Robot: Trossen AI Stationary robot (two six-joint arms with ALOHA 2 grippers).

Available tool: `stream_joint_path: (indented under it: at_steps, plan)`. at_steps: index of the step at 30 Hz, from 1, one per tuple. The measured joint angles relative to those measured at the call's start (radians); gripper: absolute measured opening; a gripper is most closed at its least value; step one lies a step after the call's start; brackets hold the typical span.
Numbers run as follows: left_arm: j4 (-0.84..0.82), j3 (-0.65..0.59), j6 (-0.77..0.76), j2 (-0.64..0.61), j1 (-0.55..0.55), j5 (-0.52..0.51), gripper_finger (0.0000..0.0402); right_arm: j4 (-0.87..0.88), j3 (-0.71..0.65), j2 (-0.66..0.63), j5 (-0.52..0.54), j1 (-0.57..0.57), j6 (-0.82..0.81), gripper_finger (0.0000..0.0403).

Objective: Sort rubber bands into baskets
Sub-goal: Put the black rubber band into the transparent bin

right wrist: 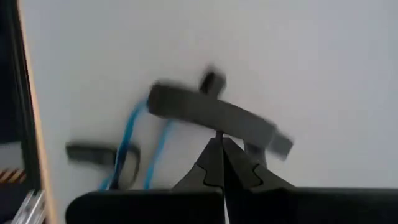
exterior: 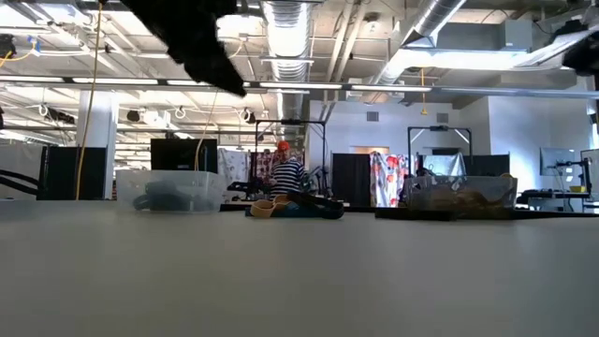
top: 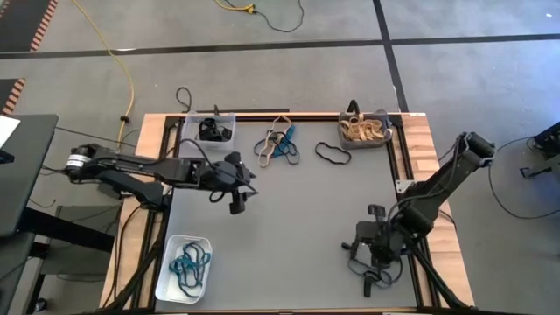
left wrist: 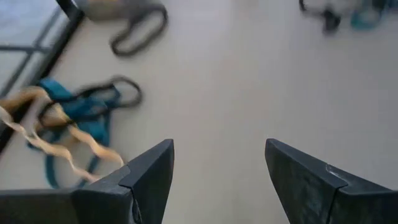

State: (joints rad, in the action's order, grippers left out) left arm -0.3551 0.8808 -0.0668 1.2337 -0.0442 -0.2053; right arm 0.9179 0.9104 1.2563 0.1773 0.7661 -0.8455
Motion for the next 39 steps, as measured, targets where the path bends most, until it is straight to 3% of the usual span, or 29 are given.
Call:
stream_joint_path:
  at_steps: [5,14,17,26,31,39]
  plan:
    - [0.019,0.0,0.012,0.075,-0.033,0.0,0.0242,0.107,0.015,-0.001,-0.148,-0.037,-0.052,0.0017]
    - [0.08,0.0,0.057,0.163,-0.04,0.007,0.0242,0.112,0.048,-0.001,-0.358,-0.068,-0.04,0.0017]
    - [0.113,0.0,0.073,0.163,-0.04,0.008,0.0242,0.111,0.089,-0.001,-0.347,-0.076,0.015,0.0018]
    - [0.265,0.0,0.117,0.177,-0.04,0.027,0.0242,-0.01,0.184,-0.003,-0.081,-0.115,0.327,0.0019]
    - [0.421,-0.001,0.127,0.215,-0.039,0.091,0.0242,-0.084,0.183,-0.002,0.019,-0.185,0.491,0.0019]
    - [0.502,0.0,0.119,0.336,-0.04,0.161,0.0242,0.205,0.146,0.044,-0.086,-0.303,0.338,0.0019]
